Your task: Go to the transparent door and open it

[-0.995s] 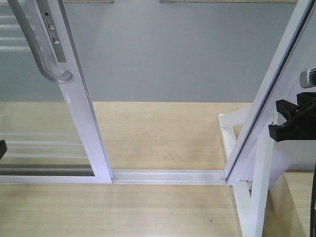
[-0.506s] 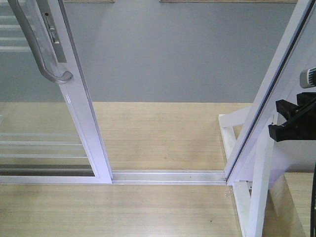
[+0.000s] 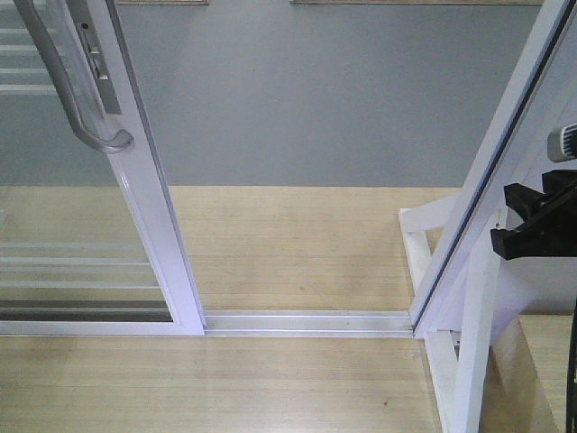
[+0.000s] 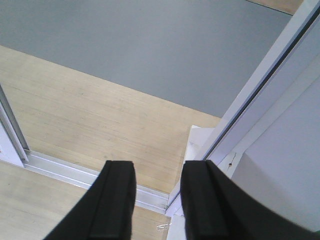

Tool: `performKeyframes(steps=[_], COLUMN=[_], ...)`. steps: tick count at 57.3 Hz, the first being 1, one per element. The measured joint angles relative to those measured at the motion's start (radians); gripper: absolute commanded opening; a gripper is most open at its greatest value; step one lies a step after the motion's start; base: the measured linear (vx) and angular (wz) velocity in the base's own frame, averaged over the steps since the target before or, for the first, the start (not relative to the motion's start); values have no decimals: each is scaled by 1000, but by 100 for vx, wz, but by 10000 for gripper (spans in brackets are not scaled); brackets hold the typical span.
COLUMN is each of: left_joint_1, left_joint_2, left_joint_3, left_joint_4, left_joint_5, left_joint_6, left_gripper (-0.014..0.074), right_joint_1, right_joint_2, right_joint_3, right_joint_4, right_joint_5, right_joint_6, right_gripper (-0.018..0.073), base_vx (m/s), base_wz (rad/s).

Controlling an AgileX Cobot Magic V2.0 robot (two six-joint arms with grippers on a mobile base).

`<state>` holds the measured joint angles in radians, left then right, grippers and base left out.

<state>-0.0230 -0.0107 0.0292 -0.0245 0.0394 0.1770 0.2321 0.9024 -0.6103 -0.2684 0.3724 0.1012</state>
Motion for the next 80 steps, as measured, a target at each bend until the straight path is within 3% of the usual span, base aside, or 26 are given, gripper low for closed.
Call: performKeyframes(steps=[17, 25, 30, 39, 47, 57, 67, 80], left_joint_1=[0, 0, 0, 0, 0, 0, 0, 0], left_joint_2=[0, 0, 0, 0, 0, 0, 0, 0], left_joint_3=[0, 1, 2, 2, 2, 2, 2, 2], left_joint_4=[0, 0, 0, 0, 0, 0, 0, 0], left_joint_5=[0, 1, 1, 2, 2, 2, 2, 4], left_joint_6=[0, 0, 0, 0, 0, 0, 0, 0], left_gripper=[-7, -7, -7, -7, -7, -7, -7, -8], right_joint_1=[0, -26, -108, -238, -276, -278, -278, -269], right_joint_2=[-4, -51, -122, -301, -485, -694, -882, -912], right_joint_3=[0, 7, 66, 285, 466, 626, 640, 640], right_joint_4=[-4, 39, 106, 148, 151, 151, 151, 155], right_joint_5=[12, 52, -9, -264, -407, -401, -295, -232], right_joint_6=[0, -4, -7, -8, -7, -7, -7, -3], right_gripper=[273, 119, -14, -11, -8, -8, -6, -6], base_vx=[0, 0, 0, 0, 0, 0, 0, 0], base_wz=[0, 0, 0, 0, 0, 0, 0, 0])
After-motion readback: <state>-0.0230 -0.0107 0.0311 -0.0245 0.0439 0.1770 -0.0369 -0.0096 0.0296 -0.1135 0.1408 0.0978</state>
